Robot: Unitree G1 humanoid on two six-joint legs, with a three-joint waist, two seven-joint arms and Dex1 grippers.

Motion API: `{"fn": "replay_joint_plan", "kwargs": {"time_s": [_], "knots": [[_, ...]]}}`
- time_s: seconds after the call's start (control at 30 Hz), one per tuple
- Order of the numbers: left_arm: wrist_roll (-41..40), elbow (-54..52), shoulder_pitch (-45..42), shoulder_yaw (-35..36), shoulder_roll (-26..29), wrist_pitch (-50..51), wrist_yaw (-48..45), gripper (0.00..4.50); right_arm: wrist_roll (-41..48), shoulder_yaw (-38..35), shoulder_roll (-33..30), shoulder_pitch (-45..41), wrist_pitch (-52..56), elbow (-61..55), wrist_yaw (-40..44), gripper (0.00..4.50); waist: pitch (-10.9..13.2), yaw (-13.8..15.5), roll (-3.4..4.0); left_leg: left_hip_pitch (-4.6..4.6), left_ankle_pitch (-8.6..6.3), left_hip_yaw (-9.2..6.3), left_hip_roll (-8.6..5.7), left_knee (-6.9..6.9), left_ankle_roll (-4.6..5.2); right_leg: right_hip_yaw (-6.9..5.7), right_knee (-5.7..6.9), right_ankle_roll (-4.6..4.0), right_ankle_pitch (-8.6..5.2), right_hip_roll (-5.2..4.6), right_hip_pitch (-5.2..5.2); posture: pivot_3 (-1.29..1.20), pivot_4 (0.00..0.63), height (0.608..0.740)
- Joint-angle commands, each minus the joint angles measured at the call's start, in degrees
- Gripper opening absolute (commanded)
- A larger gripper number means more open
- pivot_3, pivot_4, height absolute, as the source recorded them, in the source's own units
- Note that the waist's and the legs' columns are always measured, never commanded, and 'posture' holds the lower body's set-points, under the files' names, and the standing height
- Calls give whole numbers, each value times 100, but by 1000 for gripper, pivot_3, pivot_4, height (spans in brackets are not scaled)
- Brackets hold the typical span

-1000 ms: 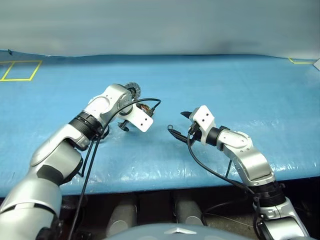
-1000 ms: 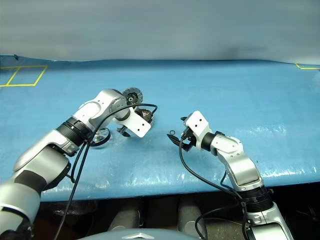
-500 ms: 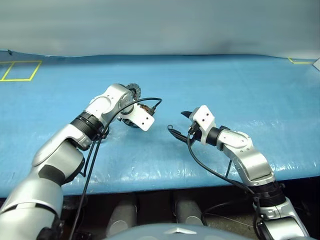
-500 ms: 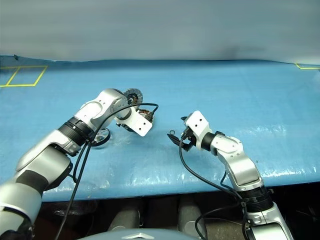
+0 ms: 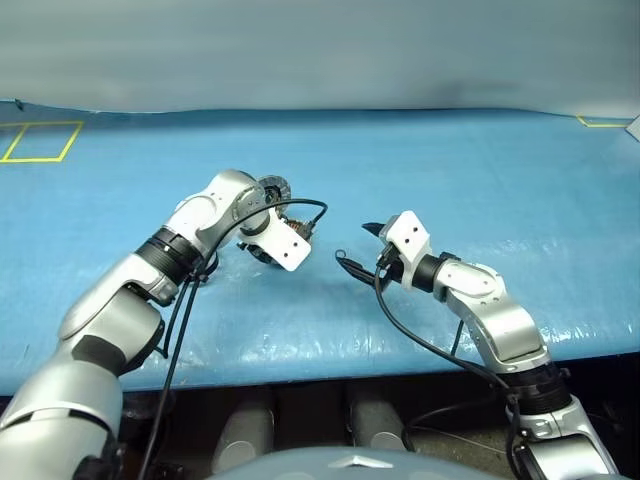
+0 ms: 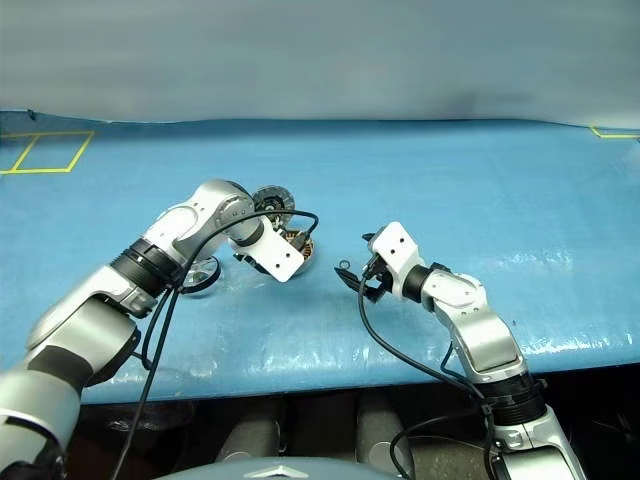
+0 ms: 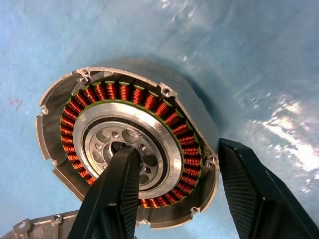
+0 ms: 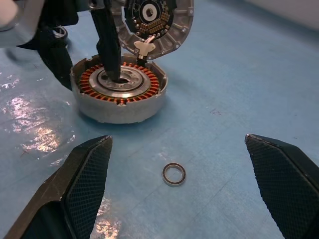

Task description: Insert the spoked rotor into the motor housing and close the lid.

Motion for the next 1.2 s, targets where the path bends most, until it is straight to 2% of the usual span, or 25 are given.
{"fn": "replay_joint_plan", "kwargs": {"time_s": [0.03, 0.23, 0.53, 0.77, 1.03, 1.2], "knots": [[-409, -666, 128, 216, 143, -257, -298, 2197, -2, -140, 32, 2, -127, -114, -58, 4500, 0, -1, 0, 2, 0, 1, 0, 0, 0, 1, 2, 0, 0, 0, 1, 0, 150, 740], [-455, -1023, 253, 89, 420, -819, -529, 2197, -20, -150, 65, -5, -160, -94, -116, 4500, 0, -4, 0, 2, 0, 1, 0, 2, 0, 3, 3, 0, 0, 1, 1, 0, 150, 740], [-298, -655, 142, -25, 367, -1303, -600, 2197, -27, -166, 99, 42, -226, -119, -193, 4500, 0, 0, 0, 3, 0, 2, -1, 9, 1, 4, 4, 3, 2, 1, 4, 0, 150, 740], [-506, -736, 268, 281, 346, -1023, -585, 4407, -22, -185, 102, 46, -236, -139, -231, 4500, 0, -4, 0, 4, 0, 2, -1, 10, 1, 4, 4, 3, 2, 2, 5, 0, 150, 740], [-1370, -1147, 495, 737, 899, -247, -1294, 4407, 89, -306, 234, 61, -297, 57, -220, 4500, 0, -34, 1, 6, 0, 3, 2, 21, 2, 6, 10, 7, 5, 5, 7, 0, 150, 740], [-2414, -1856, 1155, 1221, 1445, 888, -1344, 4407, 198, -319, 320, 146, -269, 116, -102, 4500, -1, -53, 2, 5, -1, 2, 3, 22, 3, 7, 10, 6, 5, 5, 7, 0, 150, 740]]}}
